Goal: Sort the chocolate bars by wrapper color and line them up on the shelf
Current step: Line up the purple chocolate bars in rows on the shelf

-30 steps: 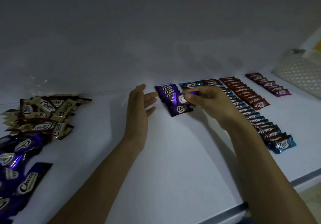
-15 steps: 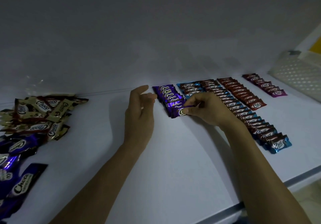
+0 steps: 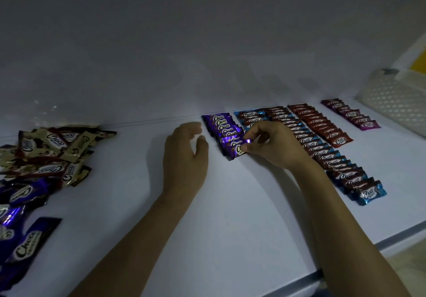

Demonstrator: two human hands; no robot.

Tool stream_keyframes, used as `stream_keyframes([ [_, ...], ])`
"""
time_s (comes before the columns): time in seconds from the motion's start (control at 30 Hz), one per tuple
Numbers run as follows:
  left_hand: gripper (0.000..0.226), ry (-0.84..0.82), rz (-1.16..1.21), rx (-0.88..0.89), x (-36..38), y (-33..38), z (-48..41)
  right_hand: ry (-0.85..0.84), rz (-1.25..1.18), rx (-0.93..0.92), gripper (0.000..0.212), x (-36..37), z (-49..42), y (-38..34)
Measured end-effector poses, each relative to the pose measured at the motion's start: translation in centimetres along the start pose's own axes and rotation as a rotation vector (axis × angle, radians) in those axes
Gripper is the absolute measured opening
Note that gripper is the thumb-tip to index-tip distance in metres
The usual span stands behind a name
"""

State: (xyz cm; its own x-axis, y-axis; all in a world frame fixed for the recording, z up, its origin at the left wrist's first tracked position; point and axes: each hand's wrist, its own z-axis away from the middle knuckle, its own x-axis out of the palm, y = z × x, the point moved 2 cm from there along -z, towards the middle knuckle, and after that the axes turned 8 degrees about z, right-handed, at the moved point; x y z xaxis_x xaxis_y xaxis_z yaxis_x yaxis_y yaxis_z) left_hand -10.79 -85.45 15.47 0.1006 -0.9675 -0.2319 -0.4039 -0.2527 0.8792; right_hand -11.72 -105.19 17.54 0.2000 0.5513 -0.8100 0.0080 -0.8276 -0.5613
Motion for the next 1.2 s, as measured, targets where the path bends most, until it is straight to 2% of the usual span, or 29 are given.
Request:
stream_keyframes([
  [0.1,0.040,-0.202,-0.596,0.188,0.6,0.1,1.2,0.011,-0.013,0.061,0.019,-0.4,0.0,0.5],
  [0.17,0.050,-0.316,-0.726,0.183,0.9,0.4,1.7,0.003,0.036,0.107,0.018,-0.6,0.0,0.8],
  [0.23,0.054,-0.441,-0.743,0.094,1.0,0.7,1.7,-0.002,0.109,0.127,0.015,-0.5,0.0,0.9],
  [0.3,0.052,-0.480,-0.772,0.093,1.0,0.4,1.6,0.009,0.183,0.142,0.022,-0.4,0.0,0.9],
  [0.43,0.050,-0.495,-0.766,0.120,1.1,0.5,1.7,0.006,0.186,0.134,0.026,-0.2,0.1,0.5],
  [0.57,0.059,-0.517,-0.764,0.103,1.1,0.4,1.7,0.000,0.163,0.125,0.027,0.0,0.1,0.4],
  [0.83,0.067,-0.457,-0.719,0.121,1.2,0.5,1.7,0.030,0.209,0.141,0.026,-0.2,0.2,0.4],
  [0.97,0.053,-0.464,-0.736,0.103,1.3,0.4,1.6,0.052,0.262,0.134,0.024,-0.4,0.3,0.5],
  [1.07,0.060,-0.425,-0.698,0.135,1.1,0.6,1.7,0.041,0.260,0.133,0.021,-0.2,0.3,0.4],
  [1.2,0.060,-0.494,-0.729,0.095,1.0,0.6,1.7,0.028,0.238,0.132,0.018,-0.3,0.4,0.3],
])
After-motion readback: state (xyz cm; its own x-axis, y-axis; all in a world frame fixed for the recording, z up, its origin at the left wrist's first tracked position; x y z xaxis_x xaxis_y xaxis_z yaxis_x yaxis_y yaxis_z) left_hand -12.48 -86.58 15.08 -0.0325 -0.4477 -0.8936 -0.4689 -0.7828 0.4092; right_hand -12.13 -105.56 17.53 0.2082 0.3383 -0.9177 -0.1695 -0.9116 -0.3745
